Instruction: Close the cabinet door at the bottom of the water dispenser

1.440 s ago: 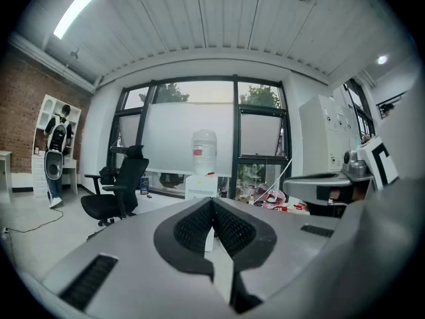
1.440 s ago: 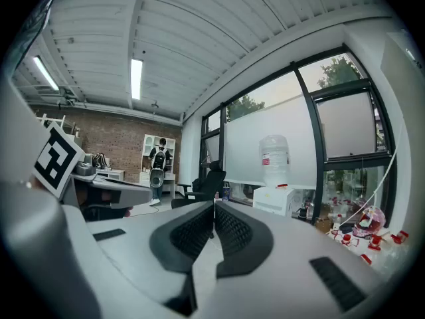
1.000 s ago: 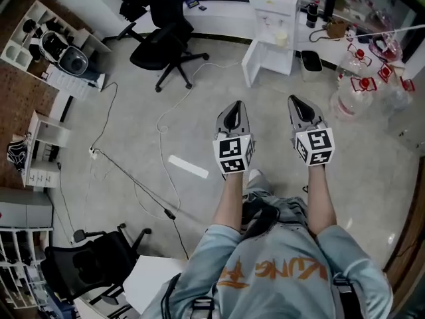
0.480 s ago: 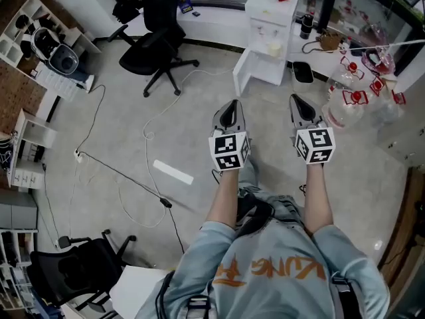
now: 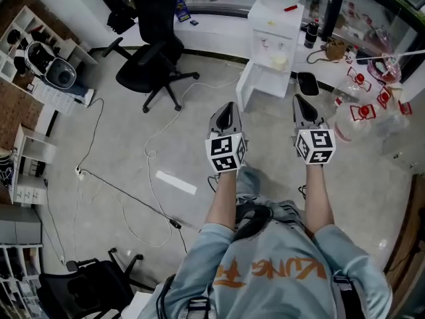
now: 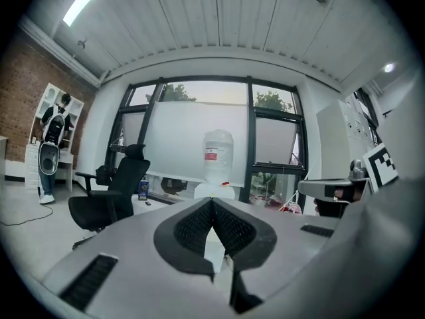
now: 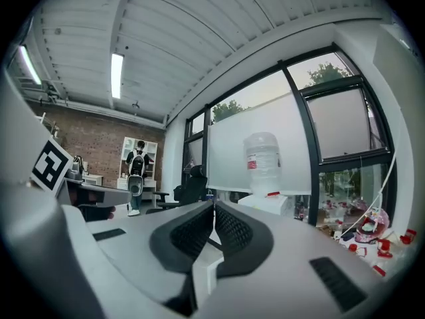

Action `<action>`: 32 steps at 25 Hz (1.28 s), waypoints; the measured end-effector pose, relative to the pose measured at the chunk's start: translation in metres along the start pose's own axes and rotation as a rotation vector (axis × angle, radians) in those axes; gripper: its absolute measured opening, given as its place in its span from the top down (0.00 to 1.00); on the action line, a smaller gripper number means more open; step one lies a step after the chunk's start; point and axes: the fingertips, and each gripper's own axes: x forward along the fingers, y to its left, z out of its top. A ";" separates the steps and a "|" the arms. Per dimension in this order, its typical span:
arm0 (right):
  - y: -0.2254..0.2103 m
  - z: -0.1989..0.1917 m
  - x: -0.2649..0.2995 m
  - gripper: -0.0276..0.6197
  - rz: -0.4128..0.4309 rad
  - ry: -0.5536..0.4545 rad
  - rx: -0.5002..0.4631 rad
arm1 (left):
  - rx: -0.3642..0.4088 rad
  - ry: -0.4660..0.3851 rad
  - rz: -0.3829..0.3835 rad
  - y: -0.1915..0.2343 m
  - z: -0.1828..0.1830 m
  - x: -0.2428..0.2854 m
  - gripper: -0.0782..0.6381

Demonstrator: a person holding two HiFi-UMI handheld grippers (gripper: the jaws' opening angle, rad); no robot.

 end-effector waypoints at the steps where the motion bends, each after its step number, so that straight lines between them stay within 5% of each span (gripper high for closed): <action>1: 0.001 0.000 0.015 0.91 0.004 0.005 0.001 | -0.007 0.004 0.004 0.009 0.002 0.011 0.88; 11: 0.002 -0.037 0.141 0.91 0.044 0.137 0.054 | -0.135 0.136 0.043 0.084 -0.042 0.101 0.88; 18: 0.001 -0.079 0.229 0.91 0.048 0.217 0.200 | -0.263 0.235 0.122 0.153 -0.096 0.157 0.88; 32: -0.010 -0.151 0.300 0.91 0.041 0.374 0.203 | -0.260 0.389 0.076 0.173 -0.156 0.237 0.88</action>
